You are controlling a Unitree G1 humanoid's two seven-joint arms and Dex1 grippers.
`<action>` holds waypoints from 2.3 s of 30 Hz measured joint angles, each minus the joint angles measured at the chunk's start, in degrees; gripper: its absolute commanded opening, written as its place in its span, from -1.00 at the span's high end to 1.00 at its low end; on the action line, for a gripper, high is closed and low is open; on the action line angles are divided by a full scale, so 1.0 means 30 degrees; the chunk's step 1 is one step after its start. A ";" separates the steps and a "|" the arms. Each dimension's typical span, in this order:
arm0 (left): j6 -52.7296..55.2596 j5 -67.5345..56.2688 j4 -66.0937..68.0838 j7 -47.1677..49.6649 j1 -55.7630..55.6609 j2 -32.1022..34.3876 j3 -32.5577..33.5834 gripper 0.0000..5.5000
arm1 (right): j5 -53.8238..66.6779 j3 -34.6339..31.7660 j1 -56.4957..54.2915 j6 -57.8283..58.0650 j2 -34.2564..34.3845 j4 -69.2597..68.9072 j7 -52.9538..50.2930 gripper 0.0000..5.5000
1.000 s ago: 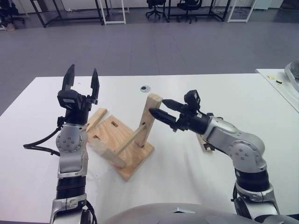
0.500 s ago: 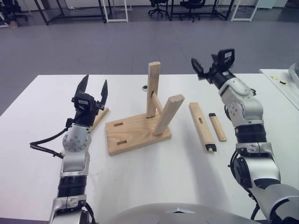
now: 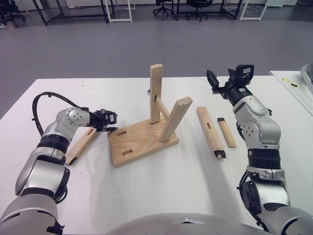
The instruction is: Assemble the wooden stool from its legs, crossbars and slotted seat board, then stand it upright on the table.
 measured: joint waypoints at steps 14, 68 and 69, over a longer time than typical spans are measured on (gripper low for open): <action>0.8937 -0.8445 -1.6600 -0.4193 0.9419 0.0832 0.2107 -0.07 | -0.2103 0.0017 0.2043 0.2718 -0.3759 0.0099 0.1665 -0.69; 2.8215 -3.3931 -2.0561 2.2865 -0.4270 -0.8954 1.1871 -0.07 | 0.3230 0.2136 -0.3378 0.0528 0.1715 -0.6787 0.3424 0.52; 2.8231 -3.4194 -2.0302 2.3131 -0.4360 -0.9027 1.1713 -0.07 | 0.3356 0.2244 -0.3377 0.0683 0.1822 -0.6788 0.3508 0.52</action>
